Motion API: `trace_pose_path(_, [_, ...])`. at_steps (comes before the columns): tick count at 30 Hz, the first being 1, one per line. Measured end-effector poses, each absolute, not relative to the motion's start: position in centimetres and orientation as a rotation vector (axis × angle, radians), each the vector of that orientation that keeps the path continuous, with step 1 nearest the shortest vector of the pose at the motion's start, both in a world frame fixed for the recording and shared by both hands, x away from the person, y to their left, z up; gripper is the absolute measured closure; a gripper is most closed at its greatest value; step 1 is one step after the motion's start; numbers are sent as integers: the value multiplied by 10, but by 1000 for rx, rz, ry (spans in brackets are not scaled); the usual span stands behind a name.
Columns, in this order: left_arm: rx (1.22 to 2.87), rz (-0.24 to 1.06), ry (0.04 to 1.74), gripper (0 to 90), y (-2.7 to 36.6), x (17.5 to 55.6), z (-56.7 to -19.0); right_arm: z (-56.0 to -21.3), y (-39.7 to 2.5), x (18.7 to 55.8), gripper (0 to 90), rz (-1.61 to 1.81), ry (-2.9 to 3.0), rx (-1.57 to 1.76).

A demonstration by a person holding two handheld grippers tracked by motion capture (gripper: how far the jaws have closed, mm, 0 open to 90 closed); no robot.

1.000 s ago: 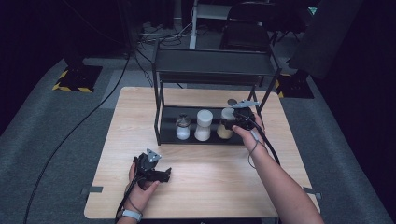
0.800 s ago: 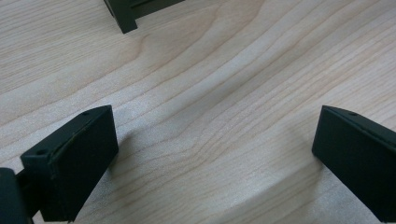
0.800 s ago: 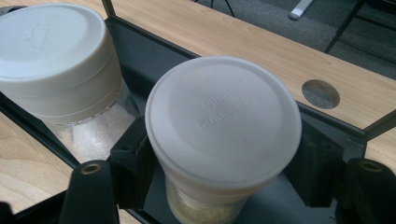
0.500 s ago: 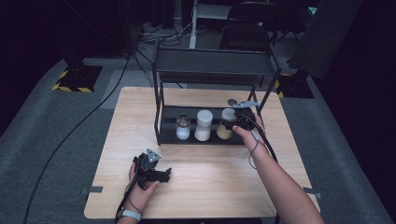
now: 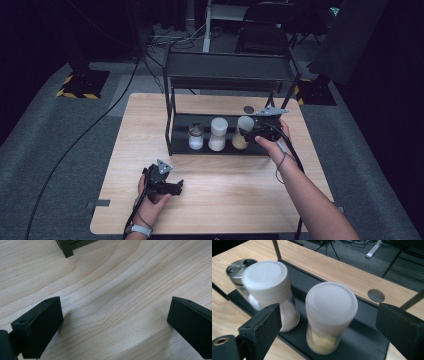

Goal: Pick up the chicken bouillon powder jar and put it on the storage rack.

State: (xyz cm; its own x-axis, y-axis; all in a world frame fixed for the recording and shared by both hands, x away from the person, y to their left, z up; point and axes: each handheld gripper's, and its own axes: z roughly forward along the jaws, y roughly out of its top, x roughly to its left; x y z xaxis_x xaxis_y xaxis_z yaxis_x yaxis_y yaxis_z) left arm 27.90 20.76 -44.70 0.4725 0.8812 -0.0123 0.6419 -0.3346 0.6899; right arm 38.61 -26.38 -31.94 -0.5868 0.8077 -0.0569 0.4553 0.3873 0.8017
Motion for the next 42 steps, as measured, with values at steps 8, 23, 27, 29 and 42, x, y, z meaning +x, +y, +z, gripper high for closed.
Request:
trace_pose_path(8, [2089,489,1257,3,208,279,-447,-318,-278,363,60,1097,2206,1069])
trace_pose_path(23, [2088,489,1257,3,208,279,-447,-332,-300,333,58,1140,2226,1069])
trace_pose_path(27, [2089,489,1257,3,208,279,-447,-337,-304,328,57,1139,2231,1071])
trace_pose_path(29, [2088,489,1257,3,208,279,-447,-340,-307,326,57,1142,2236,1082])
trace_pose_path(42, [2089,489,1258,3,208,279,-447,-375,-321,317,38,1111,2254,1136])
